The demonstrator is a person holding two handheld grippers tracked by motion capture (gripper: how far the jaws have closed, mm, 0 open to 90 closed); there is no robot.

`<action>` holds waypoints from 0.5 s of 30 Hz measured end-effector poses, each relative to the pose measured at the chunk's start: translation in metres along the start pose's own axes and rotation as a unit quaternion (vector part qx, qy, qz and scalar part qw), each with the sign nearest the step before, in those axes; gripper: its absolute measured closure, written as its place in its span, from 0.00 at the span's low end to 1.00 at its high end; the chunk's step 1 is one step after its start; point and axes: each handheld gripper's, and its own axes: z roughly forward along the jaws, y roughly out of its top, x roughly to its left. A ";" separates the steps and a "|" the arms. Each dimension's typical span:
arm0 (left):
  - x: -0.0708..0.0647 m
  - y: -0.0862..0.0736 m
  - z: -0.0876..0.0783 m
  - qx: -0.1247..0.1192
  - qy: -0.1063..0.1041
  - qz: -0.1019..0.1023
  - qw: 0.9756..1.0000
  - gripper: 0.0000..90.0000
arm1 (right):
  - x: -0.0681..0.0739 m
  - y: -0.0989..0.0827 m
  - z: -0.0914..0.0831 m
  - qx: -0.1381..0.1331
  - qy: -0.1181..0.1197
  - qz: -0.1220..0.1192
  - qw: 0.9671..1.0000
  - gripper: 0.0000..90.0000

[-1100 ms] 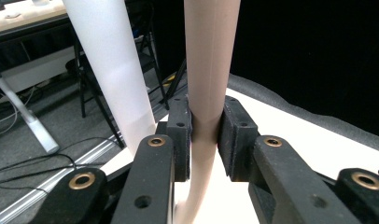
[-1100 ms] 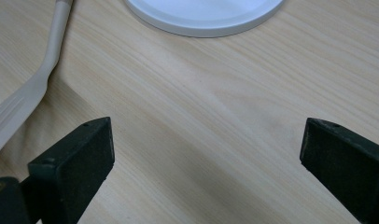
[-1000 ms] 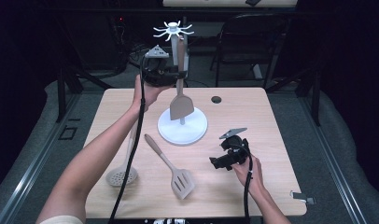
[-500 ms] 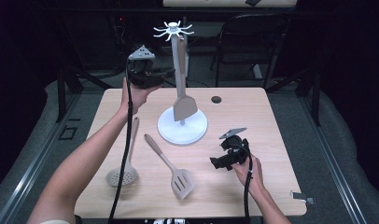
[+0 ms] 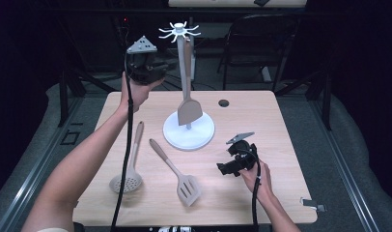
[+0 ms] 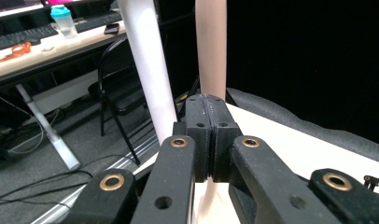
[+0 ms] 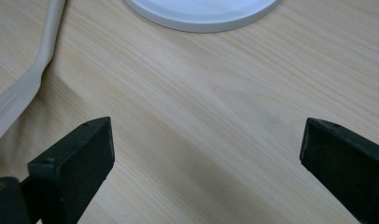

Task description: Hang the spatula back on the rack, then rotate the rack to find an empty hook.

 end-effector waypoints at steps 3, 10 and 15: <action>-0.001 0.004 -0.001 -0.003 0.000 0.003 1.000 0.99 | 0.000 0.000 0.000 0.001 0.000 0.000 1.000 0.03; -0.004 0.016 -0.006 -0.017 0.002 0.008 1.000 0.99 | 0.000 0.001 0.000 -0.001 -0.001 -0.003 1.000 0.03; -0.006 0.027 -0.009 -0.028 0.004 0.012 1.000 0.99 | 0.000 0.000 -0.002 -0.002 -0.002 -0.005 1.000 0.03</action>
